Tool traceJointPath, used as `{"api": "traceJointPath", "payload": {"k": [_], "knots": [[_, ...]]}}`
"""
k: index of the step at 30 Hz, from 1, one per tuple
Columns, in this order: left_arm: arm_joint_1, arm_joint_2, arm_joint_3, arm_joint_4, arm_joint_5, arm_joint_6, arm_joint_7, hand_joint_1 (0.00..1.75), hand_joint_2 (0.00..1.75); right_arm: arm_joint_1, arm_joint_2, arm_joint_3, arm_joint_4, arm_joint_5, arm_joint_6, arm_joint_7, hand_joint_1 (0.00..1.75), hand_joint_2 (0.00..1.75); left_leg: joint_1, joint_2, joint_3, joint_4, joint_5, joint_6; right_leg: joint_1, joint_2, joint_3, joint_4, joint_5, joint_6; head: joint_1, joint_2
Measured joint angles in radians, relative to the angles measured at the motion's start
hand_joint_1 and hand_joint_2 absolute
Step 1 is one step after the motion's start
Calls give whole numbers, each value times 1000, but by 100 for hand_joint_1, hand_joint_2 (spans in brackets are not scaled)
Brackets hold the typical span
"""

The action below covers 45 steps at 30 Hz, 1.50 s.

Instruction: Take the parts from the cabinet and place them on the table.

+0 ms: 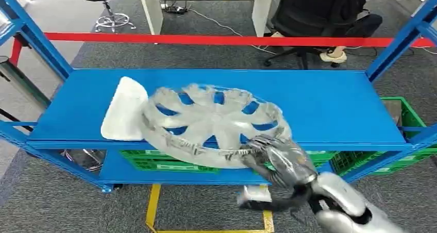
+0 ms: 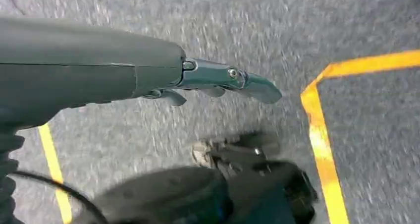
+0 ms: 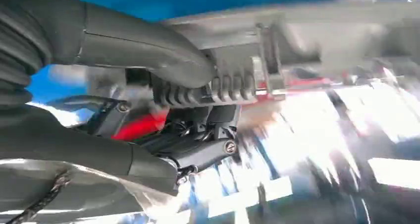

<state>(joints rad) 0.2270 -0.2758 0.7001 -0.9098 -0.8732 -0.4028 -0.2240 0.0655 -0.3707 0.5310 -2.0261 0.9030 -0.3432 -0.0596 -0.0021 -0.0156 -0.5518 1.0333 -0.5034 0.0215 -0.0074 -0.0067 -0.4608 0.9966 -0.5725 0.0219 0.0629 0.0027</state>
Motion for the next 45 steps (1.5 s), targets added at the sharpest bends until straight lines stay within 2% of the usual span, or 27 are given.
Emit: {"api": "traceJointPath", "payload": {"k": [1, 3, 10, 17, 21, 22, 23, 24, 25, 27, 28, 29, 30, 31, 32, 33, 34, 37, 38, 39, 40, 42, 43, 44, 45], "knots": [[-2, 0, 14, 0, -6, 6, -12, 0, 175, 20, 14, 0, -20, 15, -47, -19, 175, 175, 0, 1, 0, -1, 0, 0, 0, 2, -1, 0, 0, 0, -1, 0], [-15, 0, 38, 2, -16, 18, -26, 0, 175, 35, 40, -1, -56, 25, -85, -23, 175, 175, 0, 2, 1, -1, 0, 0, 0, 2, -1, 0, 0, 0, -1, 0], [-53, 0, 100, 41, -41, 23, -102, 0, 175, 76, 70, -13, -92, 27, -131, -57, 175, 175, -1, 0, 2, -1, 0, 0, -1, -1, -10, -1, -1, 0, 0, 0], [-75, 2, 134, 77, -56, 36, -116, 0, 175, 95, 91, -20, -97, 34, -153, -62, 175, 175, -9, 1, 0, 1, -1, 1, -9, 1, -2, -1, 2, 4, 0, 0], [-83, 2, 155, 93, -71, 50, -124, 0, 175, 112, 112, -19, -103, 38, -151, -60, 175, 175, -16, 1, 0, 2, -3, 9, -15, 3, -3, -4, 4, 12, -1, 0], [-84, 2, 159, 94, -77, 50, -124, 0, 175, 112, 116, -19, -106, 35, -150, -58, 175, 175, -17, 2, -1, 1, 2, 14, -16, 4, -2, -7, 10, 19, -1, 0], [-88, 2, 167, 96, -78, 50, -125, 0, 175, 112, 120, -19, -111, 26, -150, -56, 175, 175, -9, 4, 3, -19, 11, 24, -14, 4, 0, -7, 4, 21, -1, 0], [-90, 1, 171, 98, -80, 49, -125, 0, 175, 113, 121, -19, -112, 17, -150, -56, 175, 175, -5, 8, 9, -27, 18, 28, -14, 5, -11, 6, -15, 20, 1, 0], [-93, 0, 175, 99, -84, 47, -126, 0, 175, 112, 124, -19, -113, 6, -150, -56, 175, 175, -4, 8, 8, -30, 20, 31, -12, 5, -34, 55, -47, 19, 2, 0], [-96, -3, 184, 102, -89, 46, -127, 0, 175, 113, 127, -18, -114, -14, -148, -54, 175, 175, -5, 8, 3, -30, 21, 32, -14, 5, -116, 224, -117, 21, 5, 0], [-97, -3, 190, 103, -89, 46, -127, 0, 175, 113, 131, -18, -114, -16, -148, -54, 175, 175, -5, 9, 3, -29, 21, 32, -14, 5, -153, 294, -133, 24, 5, 0], [-98, -4, 195, 105, -90, 45, -127, 0, 175, 114, 132, -16, -114, -17, -147, -54, 175, 175, -4, 9, 3, -28, 21, 31, -15, 5, -166, 311, -121, 26, 5, 0], [-99, -5, 196, 106, -91, 44, -127, 0, 175, 114, 132, -16, -114, -18, -146, -54, 175, 175, -2, 9, 3, -26, 21, 30, -17, 5, -158, 283, -82, 28, 5, 0], [-100, -6, 198, 107, -96, 40, -127, 0, 175, 113, 132, -16, -114, -25, -144, -55, 175, 175, 1, 8, 2, -22, 19, 27, -21, 5, -130, 214, -27, 32, 5, 0], [-100, -9, 198, 107, -99, 34, -127, 0, 175, 113, 132, -16, -114, -36, -142, -58, 175, 175, 5, 5, 2, -14, 15, 20, -26, 4, -90, 121, 28, 38, 5, 0], [-100, -10, 200, 107, -101, 30, -127, 0, 175, 112, 132, -17, -113, -47, -141, -64, 175, 175, 6, 4, -1, -5, 10, 11, -29, 6, -61, 59, 35, 44, 6, 0], [-102, -10, 204, 106, -104, 29, -127, 0, 175, 111, 132, -18, -111, -56, -140, -69, 175, 175, 2, 0, -10, 2, 11, 1, -19, 10, -46, 56, 31, 39, 11, 0], [-105, -23, 211, 105, -114, 15, -123, 0, 175, 108, 132, -28, -112, -84, -134, -90, 175, 175, 1, -2, -27, 11, 23, -16, -20, 18, -66, 52, 24, 20, 6, 0], [-105, -24, 215, 104, -120, 11, -121, 0, 175, 109, 132, -31, -112, -86, -132, -95, 175, 175, 1, -3, -31, 13, 24, -20, -23, 16, -71, 50, 29, 12, 8, 0], [-105, -24, 219, 103, -121, 10, -119, 0, 175, 107, 132, -34, -112, -86, -131, -98, 175, 175, 4, 0, -37, 22, 7, -26, -25, 12, -76, 48, 34, 2, 6, 0], [-105, -28, 221, 101, -122, 10, -117, 0, 175, 108, 132, -36, -112, -86, -130, -101, 175, 175, 4, 5, -49, 56, -30, -31, -24, 11, -82, 48, 39, -7, 3, 0], [-106, -30, 222, 101, -123, 10, -117, 0, 175, 105, 134, -37, -111, -85, -130, -107, 175, 175, 7, 5, -99, 201, -123, -37, -19, 5, -95, 48, 48, -21, 2, 0], [-107, -31, 222, 101, -123, 9, -117, 0, 175, 105, 135, -37, -110, -85, -130, -109, 175, 175, 7, 5, -118, 266, -151, -38, -16, 2, -102, 48, 53, -23, 2, 0], [-108, -31, 223, 101, -123, 8, -117, 0, 175, 103, 138, -37, -108, -85, -130, -109, 175, 175, 7, 5, -120, 295, -155, -37, -13, 0, -108, 49, 58, -24, 2, 0], [-109, -32, 223, 101, -123, 5, -117, 0, 175, 102, 140, -37, -106, -85, -130, -109, 175, 175, 7, 5, -106, 285, -136, -34, -10, 0, -114, 49, 62, -24, 2, 0]]}}
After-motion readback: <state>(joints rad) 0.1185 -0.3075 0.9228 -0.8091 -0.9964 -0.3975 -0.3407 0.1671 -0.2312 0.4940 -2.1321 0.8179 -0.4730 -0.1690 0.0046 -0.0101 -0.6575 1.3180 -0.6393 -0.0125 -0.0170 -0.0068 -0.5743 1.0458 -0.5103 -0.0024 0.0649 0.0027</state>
